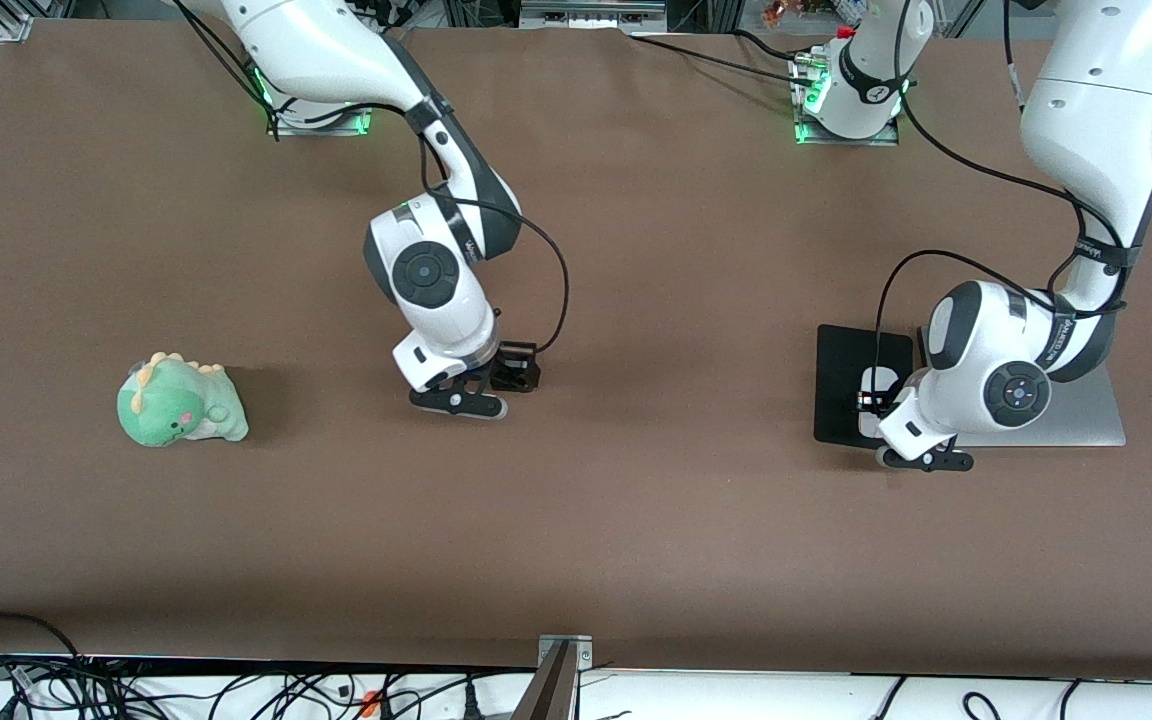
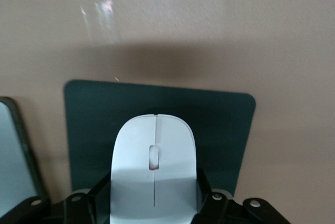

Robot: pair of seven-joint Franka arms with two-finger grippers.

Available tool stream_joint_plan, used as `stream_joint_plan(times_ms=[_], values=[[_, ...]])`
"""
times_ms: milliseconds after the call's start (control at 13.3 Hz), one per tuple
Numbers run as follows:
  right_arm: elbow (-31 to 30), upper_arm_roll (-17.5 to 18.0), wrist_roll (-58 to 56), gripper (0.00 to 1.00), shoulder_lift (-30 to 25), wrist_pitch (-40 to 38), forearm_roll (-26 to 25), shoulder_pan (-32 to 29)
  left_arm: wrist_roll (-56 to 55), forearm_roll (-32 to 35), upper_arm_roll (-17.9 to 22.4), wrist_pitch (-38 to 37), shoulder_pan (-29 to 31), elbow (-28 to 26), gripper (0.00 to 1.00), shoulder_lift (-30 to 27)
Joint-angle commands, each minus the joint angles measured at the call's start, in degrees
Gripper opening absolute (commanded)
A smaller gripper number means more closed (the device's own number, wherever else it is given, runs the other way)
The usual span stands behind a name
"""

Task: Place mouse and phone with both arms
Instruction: 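Lower the mouse onto the pad while the right gripper grasps the phone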

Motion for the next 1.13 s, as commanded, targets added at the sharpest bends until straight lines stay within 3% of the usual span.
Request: stream_joint_plan(times_ms=[0, 225, 526, 601, 676, 751, 1052], values=[[-6.1, -0.7, 1.7, 1.0, -1.5, 5.3, 1.1, 1.7, 1.4, -0.1, -3.7, 3.4, 4.5, -4.3, 0.18, -1.4], [-9.8, -0.8, 4.0, 1.0, -0.8, 11.2, 1.1, 4.1, 1.4, 0.3, -3.7, 9.7, 4.4, -7.0, 0.19, -0.9], [-12.0, -1.0, 4.9, 1.0, 0.4, 15.1, 0.9, 5.7, 1.5, 0.8, -3.6, 9.9, 4.5, -7.4, 0.22, -0.7], [-12.1, -1.0, 4.8, 1.0, 0.5, 15.2, 0.6, 5.7, 1.5, 0.8, -3.6, 9.9, 4.5, -7.4, 0.33, -0.7], [-12.2, -1.1, 4.8, 1.0, 0.9, 15.2, 0.2, 5.8, 1.4, 0.8, -3.7, 9.7, 4.5, -7.4, 0.8, -0.8], [-12.4, -1.2, 4.8, 1.0, 1.3, 15.5, 0.0, 6.4, 1.4, 0.8, -3.7, 9.5, 4.5, -7.1, 1.0, -0.8], [-12.4, -1.8, 3.4, 1.0, 1.7, 16.4, -0.4, 6.3, 1.0, 0.8, -3.6, 7.6, 4.5, -5.1, 1.0, -3.2]])
